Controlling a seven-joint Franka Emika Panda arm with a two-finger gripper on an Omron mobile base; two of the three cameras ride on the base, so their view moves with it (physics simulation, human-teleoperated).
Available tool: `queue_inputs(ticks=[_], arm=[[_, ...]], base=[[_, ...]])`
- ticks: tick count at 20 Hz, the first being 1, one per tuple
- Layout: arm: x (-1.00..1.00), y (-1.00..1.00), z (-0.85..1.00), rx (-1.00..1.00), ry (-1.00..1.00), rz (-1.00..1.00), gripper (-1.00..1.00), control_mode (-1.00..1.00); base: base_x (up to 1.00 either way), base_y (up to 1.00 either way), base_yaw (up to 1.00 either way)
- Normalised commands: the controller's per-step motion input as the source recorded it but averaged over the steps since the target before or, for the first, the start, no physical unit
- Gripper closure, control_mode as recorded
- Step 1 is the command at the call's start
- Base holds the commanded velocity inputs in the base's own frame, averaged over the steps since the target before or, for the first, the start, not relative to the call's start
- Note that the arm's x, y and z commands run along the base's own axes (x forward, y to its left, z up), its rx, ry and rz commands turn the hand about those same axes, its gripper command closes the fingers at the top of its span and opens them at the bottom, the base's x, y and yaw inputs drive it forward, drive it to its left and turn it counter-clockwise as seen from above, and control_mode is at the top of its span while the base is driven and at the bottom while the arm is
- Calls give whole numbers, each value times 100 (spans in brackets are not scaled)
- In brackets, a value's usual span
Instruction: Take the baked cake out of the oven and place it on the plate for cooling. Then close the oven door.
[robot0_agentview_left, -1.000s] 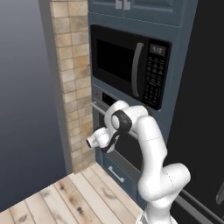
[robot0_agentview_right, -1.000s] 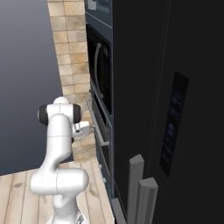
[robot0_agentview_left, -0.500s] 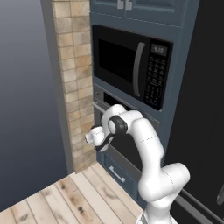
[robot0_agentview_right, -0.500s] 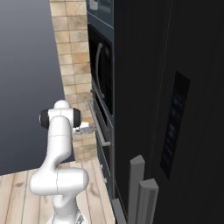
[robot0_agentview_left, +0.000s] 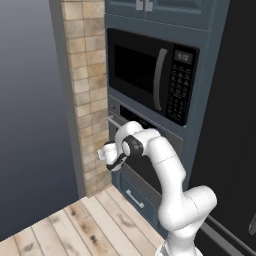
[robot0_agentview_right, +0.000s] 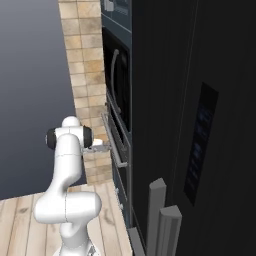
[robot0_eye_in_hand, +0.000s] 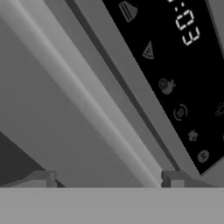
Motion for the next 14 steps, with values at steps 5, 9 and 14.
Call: queue_inputs(ticks=[5,9,14], arm=[[-2,-100,57,9,2,7,-100,-100],[-8,-100,97,12,2,17,-100,-100],[-7,-100,100,18,0,19,-100,-100]], base=[[0,0,0],[0,0,0],[0,0,0]])
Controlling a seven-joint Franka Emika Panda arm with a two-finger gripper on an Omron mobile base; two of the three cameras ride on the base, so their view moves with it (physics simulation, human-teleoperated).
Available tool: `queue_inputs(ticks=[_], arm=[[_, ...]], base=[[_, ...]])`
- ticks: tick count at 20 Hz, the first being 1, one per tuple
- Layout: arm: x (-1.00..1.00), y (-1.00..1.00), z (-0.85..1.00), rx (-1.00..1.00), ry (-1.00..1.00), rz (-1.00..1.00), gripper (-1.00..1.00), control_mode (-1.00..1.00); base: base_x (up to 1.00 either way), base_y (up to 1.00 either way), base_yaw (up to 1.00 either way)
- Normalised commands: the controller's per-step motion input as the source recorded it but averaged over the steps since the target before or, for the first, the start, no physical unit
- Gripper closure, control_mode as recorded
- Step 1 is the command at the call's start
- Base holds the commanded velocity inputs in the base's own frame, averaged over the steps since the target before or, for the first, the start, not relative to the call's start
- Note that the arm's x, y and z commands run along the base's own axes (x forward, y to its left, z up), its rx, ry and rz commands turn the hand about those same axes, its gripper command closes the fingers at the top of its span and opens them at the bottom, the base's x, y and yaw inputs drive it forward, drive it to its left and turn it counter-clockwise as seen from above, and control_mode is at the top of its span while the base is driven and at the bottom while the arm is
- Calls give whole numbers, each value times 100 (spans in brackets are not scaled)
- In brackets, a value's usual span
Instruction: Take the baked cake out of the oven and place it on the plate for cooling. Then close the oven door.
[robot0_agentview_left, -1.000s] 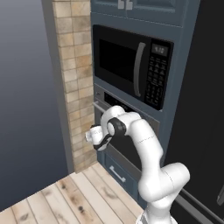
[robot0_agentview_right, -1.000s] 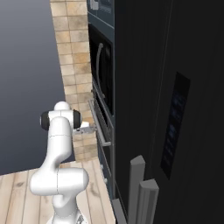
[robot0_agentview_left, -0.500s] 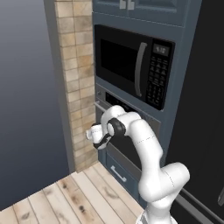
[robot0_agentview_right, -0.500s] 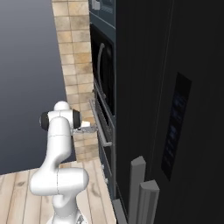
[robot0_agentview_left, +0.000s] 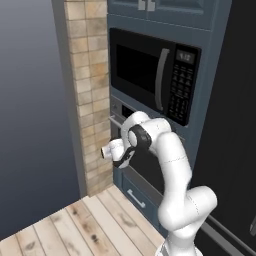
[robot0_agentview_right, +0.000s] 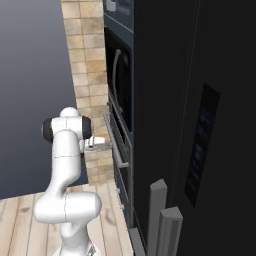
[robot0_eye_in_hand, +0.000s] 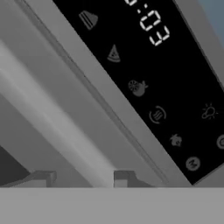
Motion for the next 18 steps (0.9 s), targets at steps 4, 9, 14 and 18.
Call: queue_inputs(ticks=[4,9,14,18], arm=[[-19,-100,100,24,0,15,-100,-100],[32,-100,35,8,7,7,-100,-100],[61,-81,-34,-14,23,4,100,-100],[54,-70,-82,-30,25,1,100,-100]], base=[[0,0,0],[0,0,0],[0,0,0],[0,0,0]])
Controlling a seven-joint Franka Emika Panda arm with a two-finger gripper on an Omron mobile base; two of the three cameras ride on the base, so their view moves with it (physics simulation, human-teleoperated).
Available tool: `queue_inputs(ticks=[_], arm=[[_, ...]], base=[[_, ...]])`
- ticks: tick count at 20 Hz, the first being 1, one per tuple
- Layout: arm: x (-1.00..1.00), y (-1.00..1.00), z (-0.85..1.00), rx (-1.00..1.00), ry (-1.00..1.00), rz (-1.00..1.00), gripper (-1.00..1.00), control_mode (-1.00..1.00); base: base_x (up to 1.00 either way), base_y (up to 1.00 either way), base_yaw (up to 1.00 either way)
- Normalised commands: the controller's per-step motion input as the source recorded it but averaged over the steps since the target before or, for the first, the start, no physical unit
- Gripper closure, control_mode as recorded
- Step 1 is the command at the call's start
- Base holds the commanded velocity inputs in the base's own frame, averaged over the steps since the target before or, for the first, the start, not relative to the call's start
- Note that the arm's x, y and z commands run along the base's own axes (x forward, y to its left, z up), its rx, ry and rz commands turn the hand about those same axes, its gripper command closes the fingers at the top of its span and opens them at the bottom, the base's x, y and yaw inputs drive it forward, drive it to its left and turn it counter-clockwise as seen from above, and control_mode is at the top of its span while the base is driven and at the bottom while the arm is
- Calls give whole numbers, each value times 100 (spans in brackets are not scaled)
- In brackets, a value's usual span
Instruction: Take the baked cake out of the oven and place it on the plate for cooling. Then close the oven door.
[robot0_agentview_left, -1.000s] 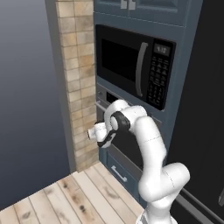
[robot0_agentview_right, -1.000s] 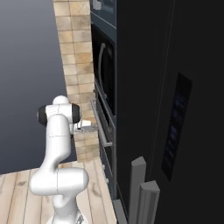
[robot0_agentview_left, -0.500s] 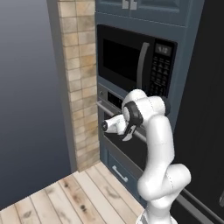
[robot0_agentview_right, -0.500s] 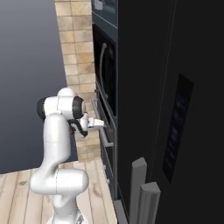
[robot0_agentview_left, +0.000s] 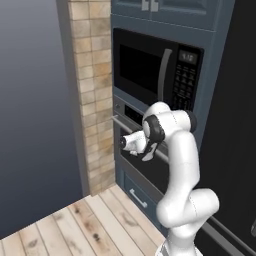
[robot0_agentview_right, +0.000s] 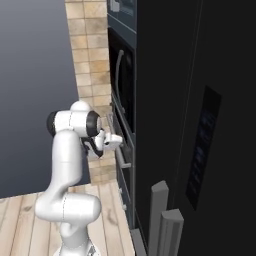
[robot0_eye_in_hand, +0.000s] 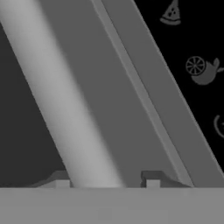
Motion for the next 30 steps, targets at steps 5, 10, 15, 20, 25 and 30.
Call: queue_inputs(ticks=[5,10,15,20,25,30], arm=[[35,8,-100,-20,36,0,100,-100],[28,94,-100,-6,79,-2,100,-100],[-2,100,-100,-12,78,0,100,-100],[-13,100,-100,-19,80,0,100,-100],[-18,100,-100,-26,78,0,100,-100],[-20,85,-99,-23,72,6,100,-100]], base=[[0,0,0],[0,0,0],[0,0,0],[0,0,0],[0,0,0],[0,0,0]])
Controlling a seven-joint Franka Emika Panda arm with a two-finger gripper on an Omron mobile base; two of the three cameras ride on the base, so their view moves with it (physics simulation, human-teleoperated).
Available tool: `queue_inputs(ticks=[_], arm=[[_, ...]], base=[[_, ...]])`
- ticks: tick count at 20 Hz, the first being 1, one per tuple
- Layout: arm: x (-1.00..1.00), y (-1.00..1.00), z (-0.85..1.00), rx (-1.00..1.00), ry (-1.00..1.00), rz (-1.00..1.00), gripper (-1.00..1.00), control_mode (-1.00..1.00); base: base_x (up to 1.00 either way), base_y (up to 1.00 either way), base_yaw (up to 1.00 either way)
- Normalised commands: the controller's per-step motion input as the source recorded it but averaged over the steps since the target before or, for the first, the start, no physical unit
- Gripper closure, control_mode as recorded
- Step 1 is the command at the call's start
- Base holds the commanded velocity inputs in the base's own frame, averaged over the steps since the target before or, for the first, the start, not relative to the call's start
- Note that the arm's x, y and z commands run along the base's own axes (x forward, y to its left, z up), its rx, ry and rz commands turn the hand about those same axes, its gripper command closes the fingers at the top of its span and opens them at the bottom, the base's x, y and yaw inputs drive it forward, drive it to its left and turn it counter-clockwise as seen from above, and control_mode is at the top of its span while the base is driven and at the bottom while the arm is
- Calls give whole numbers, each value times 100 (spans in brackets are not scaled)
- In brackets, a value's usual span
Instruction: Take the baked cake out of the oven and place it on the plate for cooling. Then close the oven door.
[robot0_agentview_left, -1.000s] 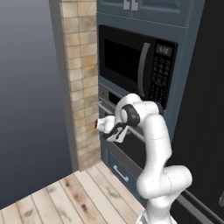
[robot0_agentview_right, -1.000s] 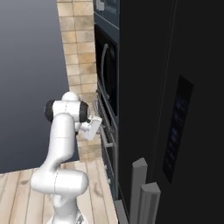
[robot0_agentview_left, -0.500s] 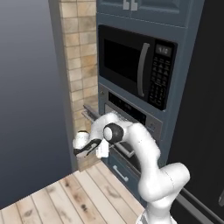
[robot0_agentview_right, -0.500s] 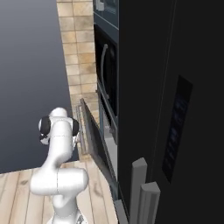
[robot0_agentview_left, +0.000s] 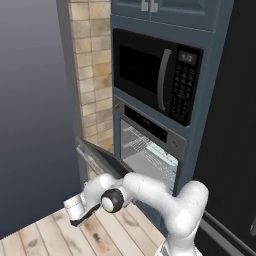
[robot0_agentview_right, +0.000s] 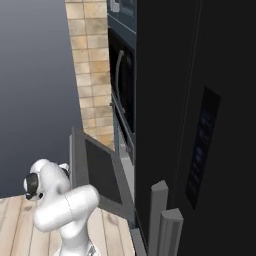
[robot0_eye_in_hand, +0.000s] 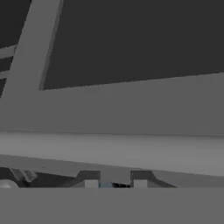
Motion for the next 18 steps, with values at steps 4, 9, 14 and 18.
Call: queue_inputs(ticks=[4,9,14,18], arm=[[-49,42,-55,-2,56,6,100,-100],[-73,37,-6,3,44,5,-100,-100],[-70,6,67,19,35,0,-100,-100],[19,-19,100,24,25,0,-100,-100]], base=[[0,0,0],[0,0,0],[0,0,0],[0,0,0]])
